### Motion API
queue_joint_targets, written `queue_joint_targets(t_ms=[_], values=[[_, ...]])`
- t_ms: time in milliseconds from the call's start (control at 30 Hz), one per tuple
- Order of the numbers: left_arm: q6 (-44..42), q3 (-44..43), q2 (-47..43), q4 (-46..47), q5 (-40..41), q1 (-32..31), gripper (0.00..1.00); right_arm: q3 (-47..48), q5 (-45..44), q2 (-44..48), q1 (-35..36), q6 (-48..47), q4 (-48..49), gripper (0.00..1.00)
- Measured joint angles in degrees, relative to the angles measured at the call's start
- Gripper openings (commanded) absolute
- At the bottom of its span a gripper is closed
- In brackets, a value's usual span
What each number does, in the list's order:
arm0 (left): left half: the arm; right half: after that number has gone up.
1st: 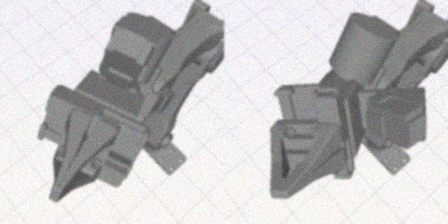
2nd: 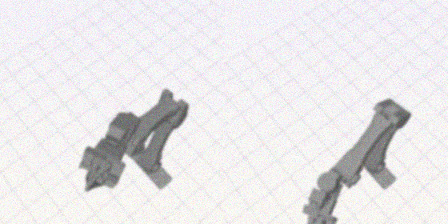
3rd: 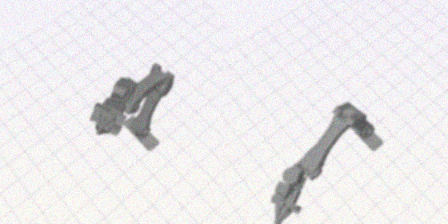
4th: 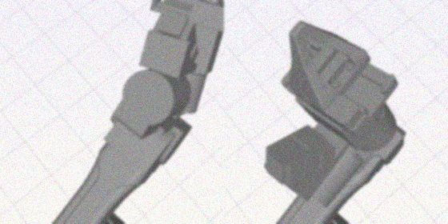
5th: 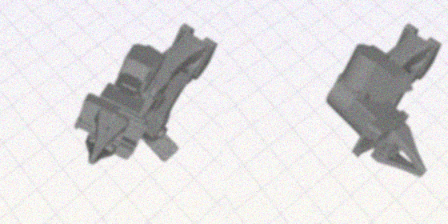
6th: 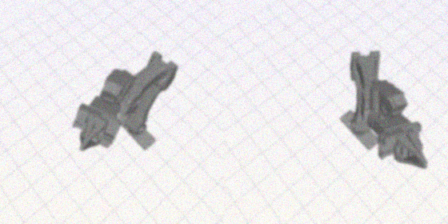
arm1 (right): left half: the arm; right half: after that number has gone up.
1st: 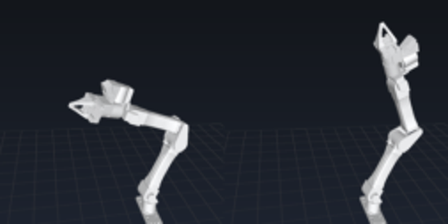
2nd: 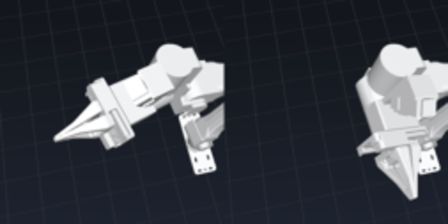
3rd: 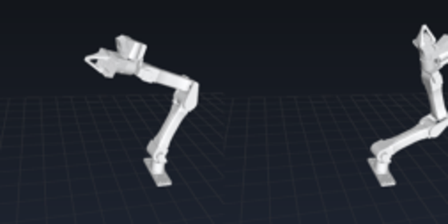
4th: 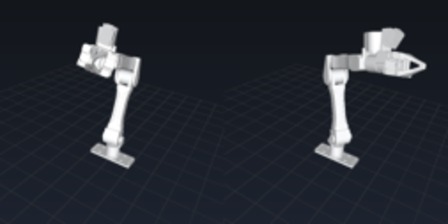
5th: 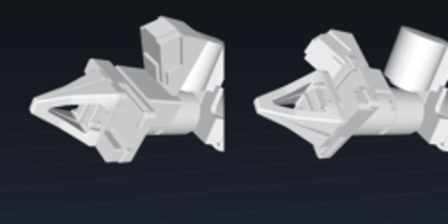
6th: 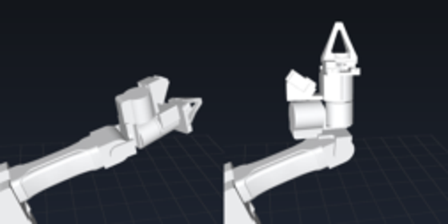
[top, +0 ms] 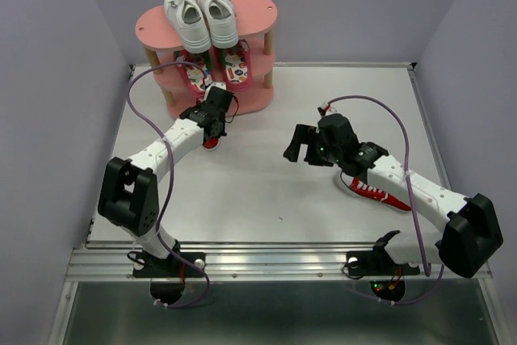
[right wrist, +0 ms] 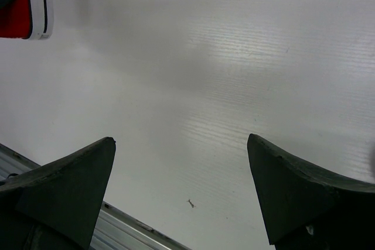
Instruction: Place and organize the shoes onto the shoe shelf
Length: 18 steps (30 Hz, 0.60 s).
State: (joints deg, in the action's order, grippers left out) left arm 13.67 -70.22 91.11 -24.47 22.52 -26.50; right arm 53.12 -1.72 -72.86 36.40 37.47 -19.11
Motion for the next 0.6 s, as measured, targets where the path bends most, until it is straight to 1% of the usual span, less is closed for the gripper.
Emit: queue_joint_targets(t_ms=[200,600], values=[[-1.22,-1.36,3.10,2.25,-0.04,0.50,0.00,0.42,0.00,0.00,0.00,0.00,-0.48,1.00],[-3.48,-9.75,11.72,6.03,-0.76,1.90,0.00,0.94,-0.02,0.00,0.00,0.31,-1.79,1.00]])
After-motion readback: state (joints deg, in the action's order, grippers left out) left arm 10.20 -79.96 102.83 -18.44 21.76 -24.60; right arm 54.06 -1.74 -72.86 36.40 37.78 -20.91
